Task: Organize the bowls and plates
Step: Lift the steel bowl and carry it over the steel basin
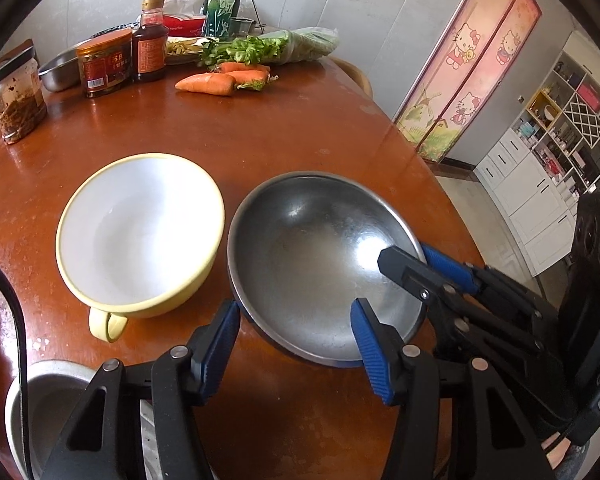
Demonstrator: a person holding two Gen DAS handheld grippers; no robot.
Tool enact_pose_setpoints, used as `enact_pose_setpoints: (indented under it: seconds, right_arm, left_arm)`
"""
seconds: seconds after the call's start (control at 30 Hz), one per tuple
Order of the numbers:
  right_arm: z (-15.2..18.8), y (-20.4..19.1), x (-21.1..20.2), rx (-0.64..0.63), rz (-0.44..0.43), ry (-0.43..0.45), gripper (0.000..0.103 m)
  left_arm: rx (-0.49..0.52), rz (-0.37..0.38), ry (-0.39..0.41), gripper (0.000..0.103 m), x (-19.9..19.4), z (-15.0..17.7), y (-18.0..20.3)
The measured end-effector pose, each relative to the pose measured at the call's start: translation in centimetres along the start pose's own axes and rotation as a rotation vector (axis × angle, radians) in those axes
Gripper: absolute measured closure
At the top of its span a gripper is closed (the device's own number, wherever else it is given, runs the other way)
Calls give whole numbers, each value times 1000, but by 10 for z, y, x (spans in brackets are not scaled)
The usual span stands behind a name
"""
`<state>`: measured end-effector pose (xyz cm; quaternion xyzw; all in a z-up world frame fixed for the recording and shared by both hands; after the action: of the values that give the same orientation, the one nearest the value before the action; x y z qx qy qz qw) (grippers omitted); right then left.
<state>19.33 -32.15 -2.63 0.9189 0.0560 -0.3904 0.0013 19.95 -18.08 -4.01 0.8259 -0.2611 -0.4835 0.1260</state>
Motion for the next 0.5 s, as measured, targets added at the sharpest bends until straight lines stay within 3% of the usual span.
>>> enact_pose_setpoints:
  seconds: [0.5]
  right_arm:
    - [-4, -9, -12, -21, 7, -4, 75]
  left_arm:
    - [-5, 32, 21, 47, -20, 2, 1]
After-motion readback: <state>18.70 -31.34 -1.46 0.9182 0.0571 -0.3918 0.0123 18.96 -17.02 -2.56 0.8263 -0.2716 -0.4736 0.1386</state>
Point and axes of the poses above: each gripper's, at about its wrist camera, not at the fingertips, and x roughly the way its jaws point, y to its right, z to its underside, the point moved 3 cm from there along x, roughly the way its jaws point, and after that the axes turned 13 degrees about z, right-handed, at the moved point
